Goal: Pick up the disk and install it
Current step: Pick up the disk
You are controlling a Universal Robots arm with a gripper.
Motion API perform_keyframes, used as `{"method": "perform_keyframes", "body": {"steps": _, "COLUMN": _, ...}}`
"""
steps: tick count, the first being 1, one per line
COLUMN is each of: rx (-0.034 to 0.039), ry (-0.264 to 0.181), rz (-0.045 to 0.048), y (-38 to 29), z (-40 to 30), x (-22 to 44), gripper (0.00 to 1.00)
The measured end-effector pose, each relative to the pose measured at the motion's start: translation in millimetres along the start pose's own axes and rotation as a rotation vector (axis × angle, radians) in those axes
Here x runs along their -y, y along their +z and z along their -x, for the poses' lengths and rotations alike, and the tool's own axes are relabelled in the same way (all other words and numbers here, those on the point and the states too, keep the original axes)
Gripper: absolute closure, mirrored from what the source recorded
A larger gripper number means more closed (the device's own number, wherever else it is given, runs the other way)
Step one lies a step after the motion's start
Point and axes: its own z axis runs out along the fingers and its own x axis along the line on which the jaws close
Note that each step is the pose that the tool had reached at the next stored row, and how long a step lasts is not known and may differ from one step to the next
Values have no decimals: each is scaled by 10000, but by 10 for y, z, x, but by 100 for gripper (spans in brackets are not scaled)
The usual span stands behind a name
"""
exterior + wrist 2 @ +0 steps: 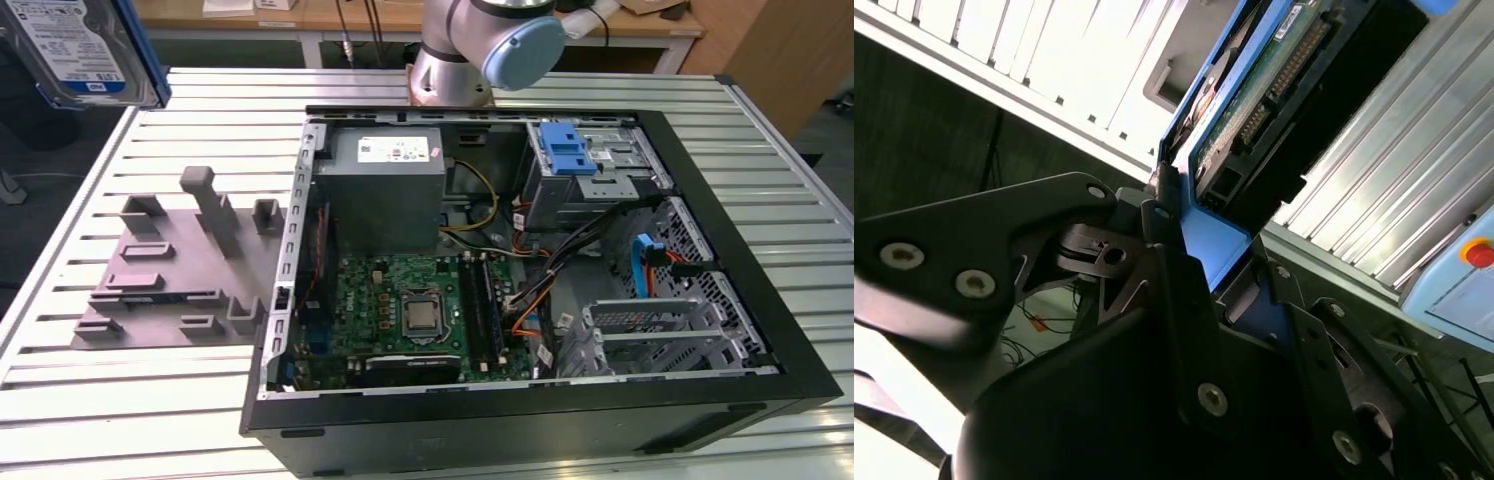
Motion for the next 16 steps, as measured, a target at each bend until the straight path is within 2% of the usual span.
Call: {"method": "perform_keyframes", "body": {"steps": 16, "rx": 0, "ry": 0, "rz": 0, "y": -2, "z": -10, "x": 60, "gripper": 64}}
